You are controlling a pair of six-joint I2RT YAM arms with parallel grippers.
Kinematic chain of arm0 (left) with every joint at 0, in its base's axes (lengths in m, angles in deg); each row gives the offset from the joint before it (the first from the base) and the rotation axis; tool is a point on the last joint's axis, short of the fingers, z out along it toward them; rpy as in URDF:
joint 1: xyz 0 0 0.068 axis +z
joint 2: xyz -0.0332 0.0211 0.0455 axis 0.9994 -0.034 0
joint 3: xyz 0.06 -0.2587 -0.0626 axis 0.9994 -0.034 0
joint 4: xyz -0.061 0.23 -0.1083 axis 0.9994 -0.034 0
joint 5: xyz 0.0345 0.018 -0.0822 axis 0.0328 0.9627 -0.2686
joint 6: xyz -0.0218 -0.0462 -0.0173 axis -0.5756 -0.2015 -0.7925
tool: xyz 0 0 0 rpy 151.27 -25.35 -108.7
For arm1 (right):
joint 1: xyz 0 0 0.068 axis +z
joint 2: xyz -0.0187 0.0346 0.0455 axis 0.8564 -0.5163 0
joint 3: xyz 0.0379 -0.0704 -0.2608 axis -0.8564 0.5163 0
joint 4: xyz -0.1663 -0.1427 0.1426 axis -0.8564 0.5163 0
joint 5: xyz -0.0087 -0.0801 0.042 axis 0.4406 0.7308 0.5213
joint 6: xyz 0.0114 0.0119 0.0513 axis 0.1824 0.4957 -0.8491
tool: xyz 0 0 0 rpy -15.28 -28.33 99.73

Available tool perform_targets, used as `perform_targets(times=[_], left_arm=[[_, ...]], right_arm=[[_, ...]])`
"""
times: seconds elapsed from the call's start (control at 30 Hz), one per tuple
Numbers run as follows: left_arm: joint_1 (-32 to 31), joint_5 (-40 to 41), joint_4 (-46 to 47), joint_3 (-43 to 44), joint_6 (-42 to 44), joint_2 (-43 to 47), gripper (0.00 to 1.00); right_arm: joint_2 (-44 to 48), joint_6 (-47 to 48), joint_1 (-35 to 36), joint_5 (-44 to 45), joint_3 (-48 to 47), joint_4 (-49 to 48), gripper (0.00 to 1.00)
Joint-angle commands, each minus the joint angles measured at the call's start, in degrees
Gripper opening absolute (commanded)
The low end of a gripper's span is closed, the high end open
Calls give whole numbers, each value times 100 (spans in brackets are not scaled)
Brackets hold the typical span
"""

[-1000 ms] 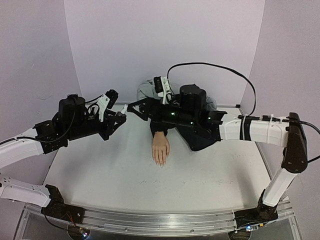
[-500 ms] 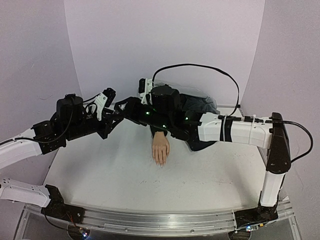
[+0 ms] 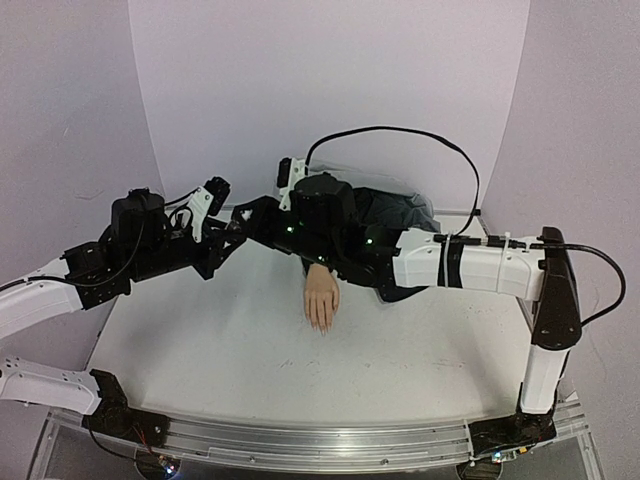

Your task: Paint the nails

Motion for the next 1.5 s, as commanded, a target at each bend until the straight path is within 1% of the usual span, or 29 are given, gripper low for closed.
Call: perform_targets(times=[0.0, 0.13, 0.2, 0.3, 0.37, 0.4, 0.47, 0.5, 0.53, 0.6, 0.73, 0.8, 0.87, 0.9, 0.97, 1.03, 1.1, 1.13, 1.2, 1.27, 1.33, 1.4, 1.47], left_arm=[[-2, -762, 382, 98, -334, 153, 0], [-2, -1898, 573, 90, -493, 115, 0], [3, -2463, 726, 30, -687, 77, 0], [3, -3366, 1002, -30, -739, -20, 0], [-1, -4120, 1083, -33, -703, -110, 0], [-2, -4575, 1100, -32, -665, -158, 0], [-2, -5388, 1144, -8, -664, -244, 0], [-2, -5728, 1157, 4, -681, -310, 0], [-2, -5958, 1155, 23, -701, -364, 0], [-2, -6293, 1162, 40, -717, -519, 0], [-2, -6575, 1158, 98, -766, -756, 0], [-2, -6485, 1167, 94, -750, -803, 0], [-2, -6229, 1166, 79, -739, -810, 0], [-2, -6027, 1168, 63, -709, -787, 0], [-2, -5394, 1170, -7, -630, -671, 0], [-2, -4361, 1171, -100, -558, -475, 0], [-2, -3350, 1164, -213, -295, -243, 0], [-2, -2665, 1178, -269, -205, -128, 0], [-2, -1846, 1167, -323, -99, 30, 0], [-2, -1322, 1170, -371, -52, 177, 0], [-2, -1096, 1168, -375, -17, 250, 0], [-2, -877, 1160, -366, -94, 276, 0], [-2, -697, 1158, -366, -175, 289, 0]], right_arm=[[439, 300, -16, 183, 385, -619, 0], [1005, 1087, -75, -139, 1209, -1220, 0], [1320, 1391, -223, -657, 1772, -1749, 0], [1774, 1589, -559, -1773, 2615, -2446, 0], [2006, 1799, -781, -2821, 3217, -3046, 0], [2085, 2010, -854, -3559, 3403, -3340, 0], [2132, 2529, -886, -5419, 3585, -3676, 0], [2090, 2652, -877, -6626, 3617, -3778, 0], [2056, 2631, -863, -6943, 3670, -3834, 0], [2089, 2650, -861, -7247, 3857, -3839, 0], [2258, 2720, -861, -7066, 4111, -3856, 0], [2318, 2691, -865, -6860, 4148, -3848, 0], [2384, 2653, -863, -6500, 4167, -3822, 0], [2425, 2611, -863, -6149, 4137, -3673, 8], [2510, 2626, -867, -5036, 3996, -3070, 45], [2566, 2379, -867, -3908, 3792, -2420, 68], [2564, 1960, -866, -3086, 3640, -1986, 78], [2552, 1707, -866, -2812, 3581, -1830, 84], [2449, 1082, -848, -2628, 3521, -1913, 88], [2241, 599, -769, -2505, 3340, -2000, 88], [1982, 512, -571, -2365, 2822, -1853, 87], [1774, 431, -357, -1823, 2331, -1481, 86], [1622, 304, -179, -1310, 1924, -1183, 82]])
